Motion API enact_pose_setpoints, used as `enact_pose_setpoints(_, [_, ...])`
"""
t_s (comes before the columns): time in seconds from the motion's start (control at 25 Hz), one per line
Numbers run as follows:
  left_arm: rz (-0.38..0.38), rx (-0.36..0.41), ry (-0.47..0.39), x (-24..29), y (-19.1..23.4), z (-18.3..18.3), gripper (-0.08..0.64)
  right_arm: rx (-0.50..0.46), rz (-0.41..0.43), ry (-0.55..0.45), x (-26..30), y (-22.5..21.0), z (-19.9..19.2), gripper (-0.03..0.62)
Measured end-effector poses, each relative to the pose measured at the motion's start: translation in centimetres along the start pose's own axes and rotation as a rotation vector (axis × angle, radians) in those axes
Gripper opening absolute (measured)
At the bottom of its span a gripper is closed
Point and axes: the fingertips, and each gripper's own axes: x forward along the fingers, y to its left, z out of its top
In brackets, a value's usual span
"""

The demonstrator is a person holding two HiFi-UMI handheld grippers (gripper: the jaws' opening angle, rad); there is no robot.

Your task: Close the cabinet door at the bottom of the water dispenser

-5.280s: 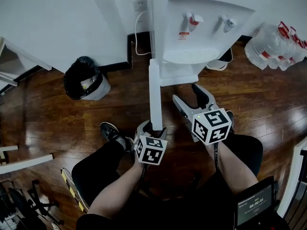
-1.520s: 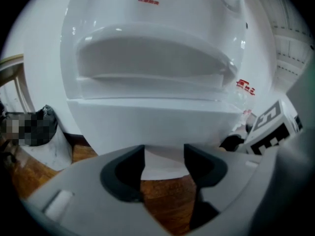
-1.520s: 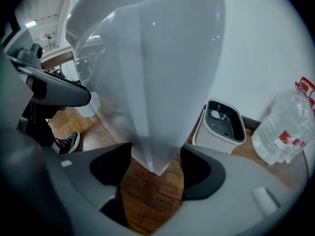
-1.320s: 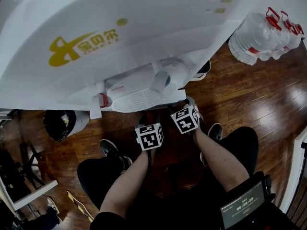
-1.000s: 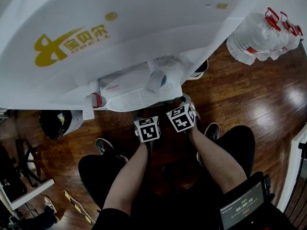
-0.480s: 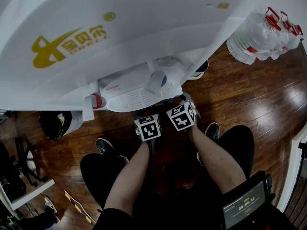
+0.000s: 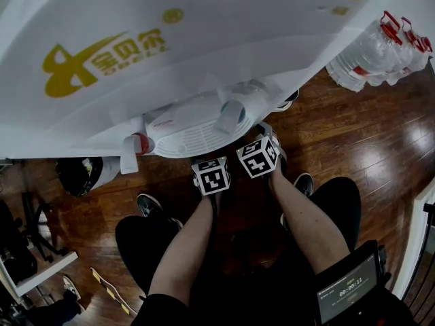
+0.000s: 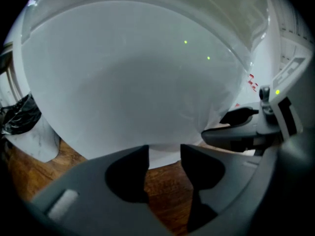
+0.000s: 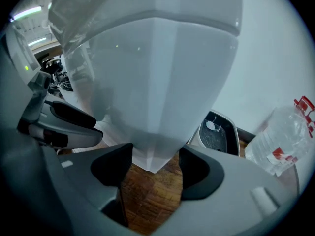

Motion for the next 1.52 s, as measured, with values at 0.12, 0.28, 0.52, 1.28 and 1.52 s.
enact_pose_setpoints(0.12, [0.012, 0.014, 0.002, 0.0, 0.1, -0.1, 0.221, 0.012, 0.003, 0.008, 0.1, 0.1, 0.0, 0.296])
enact_pose_setpoints(0.28, [0.012, 0.004, 0.010, 0.0, 0.1, -0.1, 0.221, 0.010, 0.010, 0.009, 0.1, 0.2, -0.1, 0.296])
enact_pose_setpoints(0.52, [-0.016, 0.094, -0.004, -0.3, -0.2, 0.2, 0.225, 0.015, 0.009, 0.007, -0.2, -0.1, -0.2, 0.290])
enact_pose_setpoints(1.28, [-0.110, 0.252, -0.250, -13.9, -3.2, 2.7, 0.224, 0.137, -0.022, -0.262, -13.1, 4.0, 1.6, 0.213])
enact_pose_setpoints(1.52, [-0.182, 0.227, -0.342, -23.2, -6.5, -0.1, 0.224, 0.188, -0.040, -0.385, -21.7, 6.4, -0.1, 0.198])
